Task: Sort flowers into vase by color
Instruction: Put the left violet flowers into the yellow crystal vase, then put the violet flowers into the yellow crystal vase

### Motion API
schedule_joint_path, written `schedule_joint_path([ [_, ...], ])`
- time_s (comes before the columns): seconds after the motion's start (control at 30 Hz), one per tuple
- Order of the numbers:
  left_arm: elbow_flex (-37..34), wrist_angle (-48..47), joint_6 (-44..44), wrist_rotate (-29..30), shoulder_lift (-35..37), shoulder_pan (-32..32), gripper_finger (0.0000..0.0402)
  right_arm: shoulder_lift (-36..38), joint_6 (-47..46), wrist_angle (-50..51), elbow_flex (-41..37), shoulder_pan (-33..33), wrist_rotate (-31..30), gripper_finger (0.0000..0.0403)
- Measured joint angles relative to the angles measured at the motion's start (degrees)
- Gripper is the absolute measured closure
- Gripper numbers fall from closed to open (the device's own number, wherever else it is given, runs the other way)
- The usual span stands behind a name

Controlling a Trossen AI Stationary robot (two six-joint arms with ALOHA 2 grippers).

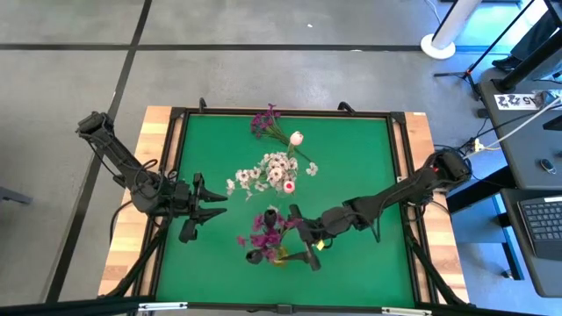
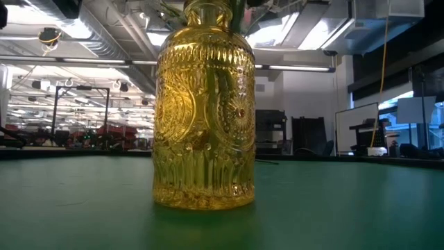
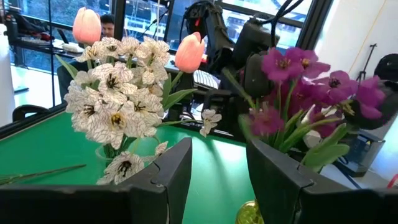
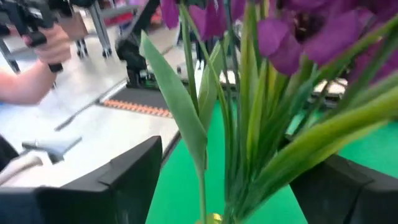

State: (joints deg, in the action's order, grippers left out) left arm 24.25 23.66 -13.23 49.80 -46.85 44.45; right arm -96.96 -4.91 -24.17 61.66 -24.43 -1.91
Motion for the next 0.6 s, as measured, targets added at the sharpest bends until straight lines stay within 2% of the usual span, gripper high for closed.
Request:
schedule_joint_path([
  [0.37,0.0,-0.02,-0.09,0.01,0.0,0.01,0.0253,2.73,-3.87,27.3,7.24,0.0,-0.07,0.0083],
  [0.6,0.0,-0.04,-0.15,0.0,-0.02,0.02,0.0253,3.39,-6.33,39.31,10.91,0.0,-1.04,0.0084],
])
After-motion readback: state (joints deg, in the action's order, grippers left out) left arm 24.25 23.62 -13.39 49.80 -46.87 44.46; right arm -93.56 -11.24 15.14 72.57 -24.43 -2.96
